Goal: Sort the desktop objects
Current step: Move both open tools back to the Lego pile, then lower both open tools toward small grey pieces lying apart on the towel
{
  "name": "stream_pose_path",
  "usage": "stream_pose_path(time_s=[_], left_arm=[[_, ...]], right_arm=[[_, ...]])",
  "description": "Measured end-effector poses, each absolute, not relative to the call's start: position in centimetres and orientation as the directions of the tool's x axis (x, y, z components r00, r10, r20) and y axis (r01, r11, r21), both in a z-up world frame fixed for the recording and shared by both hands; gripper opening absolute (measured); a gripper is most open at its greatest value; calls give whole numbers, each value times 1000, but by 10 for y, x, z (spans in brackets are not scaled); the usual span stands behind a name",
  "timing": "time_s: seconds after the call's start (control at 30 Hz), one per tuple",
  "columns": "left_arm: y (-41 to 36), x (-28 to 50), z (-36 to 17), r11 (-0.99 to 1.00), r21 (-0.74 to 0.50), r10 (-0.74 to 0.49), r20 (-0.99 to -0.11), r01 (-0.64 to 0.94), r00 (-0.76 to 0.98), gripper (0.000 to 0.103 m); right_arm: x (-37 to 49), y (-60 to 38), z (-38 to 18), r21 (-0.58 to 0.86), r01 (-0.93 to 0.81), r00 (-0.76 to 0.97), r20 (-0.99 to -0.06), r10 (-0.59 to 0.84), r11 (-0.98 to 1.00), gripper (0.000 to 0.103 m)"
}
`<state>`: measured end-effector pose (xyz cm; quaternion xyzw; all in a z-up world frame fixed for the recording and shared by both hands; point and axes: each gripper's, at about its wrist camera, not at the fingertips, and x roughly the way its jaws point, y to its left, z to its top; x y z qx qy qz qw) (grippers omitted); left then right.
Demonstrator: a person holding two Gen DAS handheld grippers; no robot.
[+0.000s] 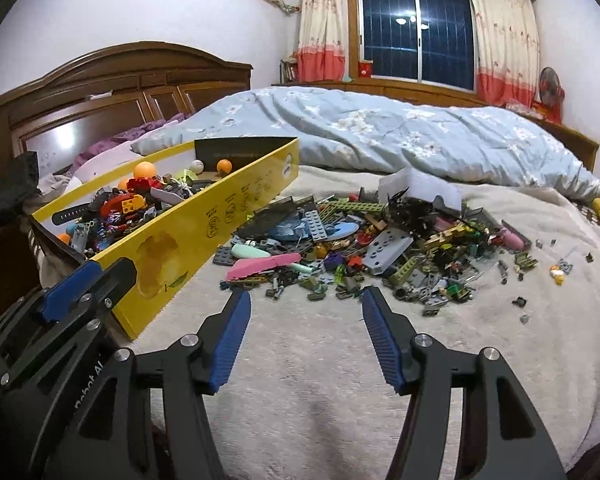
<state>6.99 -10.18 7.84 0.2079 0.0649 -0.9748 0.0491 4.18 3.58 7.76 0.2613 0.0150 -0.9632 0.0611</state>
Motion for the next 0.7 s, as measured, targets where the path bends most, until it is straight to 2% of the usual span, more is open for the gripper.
stream_pose_path(time_s=[0.27,0.43,0.7], left_arm=[[-88,65,76,-994,-77,-38,-435,79,-900,28],[-81,65,76,-996,-87,10,-437,31,-899,23],[-63,63,73,-998,-60,56,-440,-32,-896,22]], right_arm=[[42,46,74,0,97,-847,-525,-82,-995,59],[45,55,72,8,81,-841,-536,-73,-997,59],[50,68,69,-16,39,-842,-538,-24,-999,59]])
